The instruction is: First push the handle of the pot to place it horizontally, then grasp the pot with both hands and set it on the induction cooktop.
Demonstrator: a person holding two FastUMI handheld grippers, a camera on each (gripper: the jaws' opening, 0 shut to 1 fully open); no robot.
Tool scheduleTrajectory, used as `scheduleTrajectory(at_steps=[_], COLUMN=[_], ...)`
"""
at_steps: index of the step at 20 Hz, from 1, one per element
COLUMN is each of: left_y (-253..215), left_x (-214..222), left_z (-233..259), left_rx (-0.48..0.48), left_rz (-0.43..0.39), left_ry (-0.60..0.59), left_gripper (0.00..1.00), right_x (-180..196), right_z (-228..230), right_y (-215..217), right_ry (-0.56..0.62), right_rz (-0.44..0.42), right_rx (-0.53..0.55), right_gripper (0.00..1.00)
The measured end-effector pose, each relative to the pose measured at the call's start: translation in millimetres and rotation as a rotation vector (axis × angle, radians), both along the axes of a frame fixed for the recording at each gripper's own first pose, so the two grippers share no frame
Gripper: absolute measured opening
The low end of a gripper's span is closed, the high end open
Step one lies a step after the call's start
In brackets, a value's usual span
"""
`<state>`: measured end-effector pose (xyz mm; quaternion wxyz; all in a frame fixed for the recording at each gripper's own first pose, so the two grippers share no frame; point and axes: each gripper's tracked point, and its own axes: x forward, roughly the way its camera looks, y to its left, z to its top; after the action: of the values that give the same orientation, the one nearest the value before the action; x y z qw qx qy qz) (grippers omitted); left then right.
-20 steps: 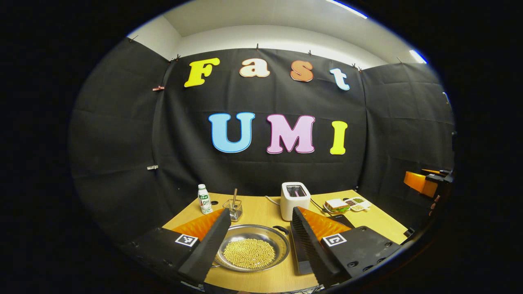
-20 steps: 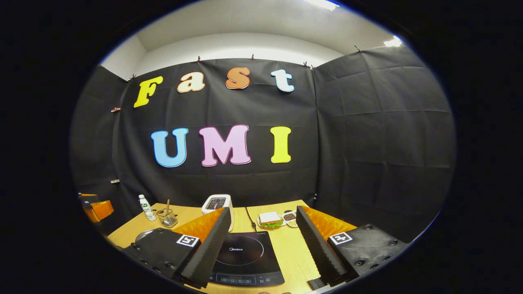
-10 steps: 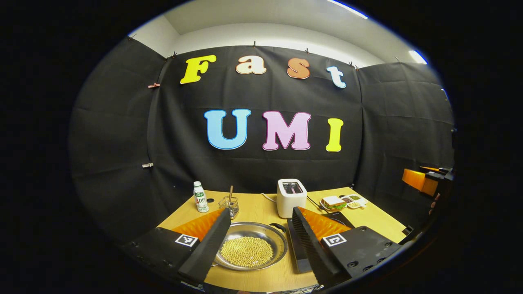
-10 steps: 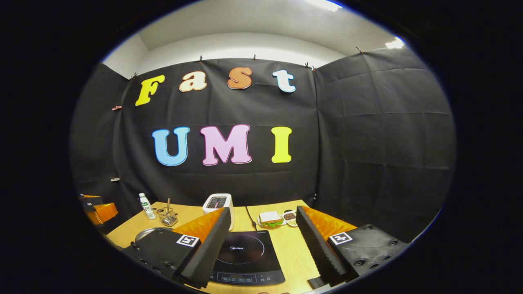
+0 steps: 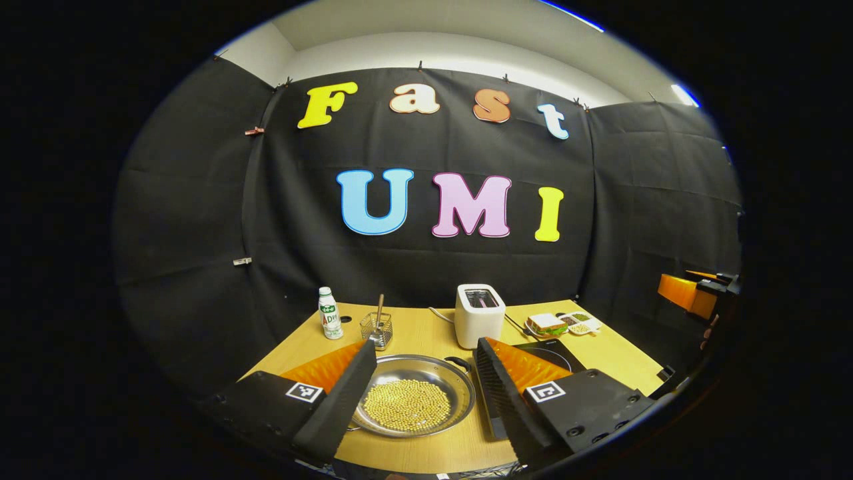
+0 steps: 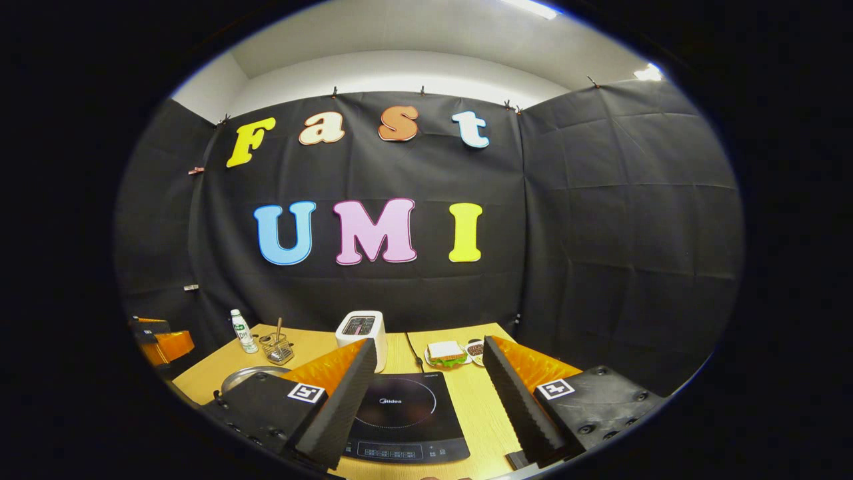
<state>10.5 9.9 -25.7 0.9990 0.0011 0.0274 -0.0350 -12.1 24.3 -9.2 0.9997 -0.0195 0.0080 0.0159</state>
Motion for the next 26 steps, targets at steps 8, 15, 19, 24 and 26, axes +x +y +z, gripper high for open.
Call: scheduleTrajectory(at_steps=[8, 15, 19, 24, 26], left_y=[25.3, 70.3, 90.0, 116.2, 114.2], left_x=[11.7, 20.0, 21.3, 19.4, 17.3], left_z=[-22.8, -52.1, -80.9, -129.3, -147.7], left_rx=[-0.022, 0.051, 0.09, 0.098, 0.048], left_rz=[-0.012, -0.006, -0.035, -0.044, -0.073], left_ry=[0.095, 0.208, 0.279, 0.405, 0.451], left_gripper=[0.88, 0.5, 0.23, 0.09, 0.05], right_x=[1.2, 2.0, -0.6, -7.1, -7.3], right_z=[-6.5, -17.6, -21.7, -31.4, -32.8], right_y=[2.2, 3.9, 14.4, 24.0, 25.9], right_ry=[0.02, 0.057, 0.071, 0.091, 0.097], right_rz=[0.015, 0.027, 0.041, 0.063, 0.063], right_rx=[0.002, -0.003, 0.004, -0.015, -0.016], right_gripper=[0.99, 0.99, 0.99, 0.99, 0.99])
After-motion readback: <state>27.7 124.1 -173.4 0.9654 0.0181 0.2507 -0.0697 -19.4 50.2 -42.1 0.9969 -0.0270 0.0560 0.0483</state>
